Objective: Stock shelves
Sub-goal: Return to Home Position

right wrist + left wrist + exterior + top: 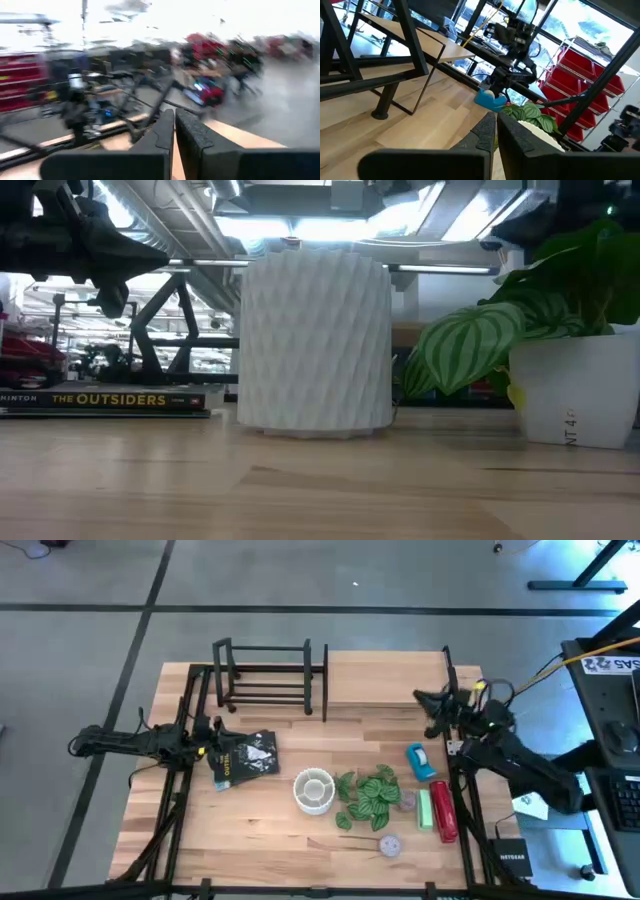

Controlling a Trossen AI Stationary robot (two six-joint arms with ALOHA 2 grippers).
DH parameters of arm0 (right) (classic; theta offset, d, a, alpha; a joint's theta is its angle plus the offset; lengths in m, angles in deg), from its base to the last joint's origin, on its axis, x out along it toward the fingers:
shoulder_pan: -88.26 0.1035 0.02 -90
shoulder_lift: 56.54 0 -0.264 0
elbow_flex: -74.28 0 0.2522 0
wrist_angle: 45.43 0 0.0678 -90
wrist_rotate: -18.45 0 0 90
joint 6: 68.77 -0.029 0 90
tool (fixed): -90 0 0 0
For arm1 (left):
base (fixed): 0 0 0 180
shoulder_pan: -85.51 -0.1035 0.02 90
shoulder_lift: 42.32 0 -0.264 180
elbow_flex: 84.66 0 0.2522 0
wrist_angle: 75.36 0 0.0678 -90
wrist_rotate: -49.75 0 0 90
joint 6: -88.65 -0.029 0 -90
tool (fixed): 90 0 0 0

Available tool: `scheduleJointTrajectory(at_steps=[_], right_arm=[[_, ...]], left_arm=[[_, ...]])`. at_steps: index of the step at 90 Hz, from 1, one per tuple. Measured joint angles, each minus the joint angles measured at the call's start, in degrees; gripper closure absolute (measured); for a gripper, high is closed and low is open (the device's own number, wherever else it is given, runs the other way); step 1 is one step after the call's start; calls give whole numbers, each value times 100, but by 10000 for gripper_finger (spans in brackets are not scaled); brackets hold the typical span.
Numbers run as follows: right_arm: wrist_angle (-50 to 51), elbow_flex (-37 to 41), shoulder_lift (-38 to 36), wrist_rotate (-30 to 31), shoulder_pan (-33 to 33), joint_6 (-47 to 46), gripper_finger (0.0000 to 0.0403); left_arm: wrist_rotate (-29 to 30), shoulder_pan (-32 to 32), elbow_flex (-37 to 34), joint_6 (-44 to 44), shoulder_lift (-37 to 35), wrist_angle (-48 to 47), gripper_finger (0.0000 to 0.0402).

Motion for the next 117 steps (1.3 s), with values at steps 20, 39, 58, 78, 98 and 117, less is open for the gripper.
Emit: scheduleJointTrajectory(at_steps=[20,39,58,78,98,117], right_arm=[[-1122,868,-57,-47,1174,415,402],[290,868,-675,40,1985,424,402],[1130,868,-850,101,2670,438,402],[1101,868,-774,125,2894,738,402],[1129,868,-758,118,2894,738,402],[1122,868,-758,111,2891,738,402]], left_arm=[[2,-1,0,2,-1,-4,401],[2,-1,0,2,-2,-2,401],[4,-2,-2,2,-2,-2,402],[2,0,-2,2,0,-2,402],[2,-1,-2,2,0,-2,402],[2,-2,-2,2,-2,-2,402]])
